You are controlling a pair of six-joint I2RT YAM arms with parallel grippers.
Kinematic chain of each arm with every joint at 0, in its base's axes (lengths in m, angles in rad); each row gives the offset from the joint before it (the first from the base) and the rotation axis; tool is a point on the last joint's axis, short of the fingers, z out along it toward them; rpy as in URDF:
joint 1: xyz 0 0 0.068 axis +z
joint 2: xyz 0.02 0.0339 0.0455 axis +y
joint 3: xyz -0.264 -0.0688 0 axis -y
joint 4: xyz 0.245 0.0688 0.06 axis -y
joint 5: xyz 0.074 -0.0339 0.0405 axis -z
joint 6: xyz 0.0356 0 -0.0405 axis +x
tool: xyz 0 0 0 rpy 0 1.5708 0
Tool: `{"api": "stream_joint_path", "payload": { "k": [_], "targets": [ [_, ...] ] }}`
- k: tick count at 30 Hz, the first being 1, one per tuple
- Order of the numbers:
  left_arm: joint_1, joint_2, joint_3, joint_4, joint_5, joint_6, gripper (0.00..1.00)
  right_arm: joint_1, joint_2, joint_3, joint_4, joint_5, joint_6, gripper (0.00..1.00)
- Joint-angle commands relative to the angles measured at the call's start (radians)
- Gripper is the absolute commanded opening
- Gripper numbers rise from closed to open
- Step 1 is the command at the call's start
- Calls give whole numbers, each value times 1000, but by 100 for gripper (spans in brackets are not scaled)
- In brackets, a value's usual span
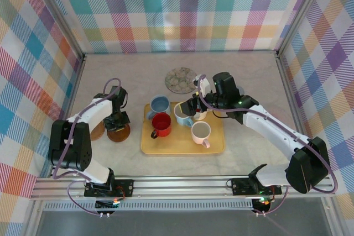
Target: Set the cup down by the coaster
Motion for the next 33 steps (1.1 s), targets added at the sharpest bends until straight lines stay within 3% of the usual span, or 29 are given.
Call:
{"api": "stream_joint_path", "payload": {
  "k": [1,14,33],
  "targets": [
    [23,23,-11,12,-26,-28,0,9,12,-12,40,11,-2,99],
    [47,148,-21,68,12,-16,0,10,10,-24,76,79,17,99],
    [47,362,240,138,103,124,0,10,9,-23,65,146,27,99]
  ]
}}
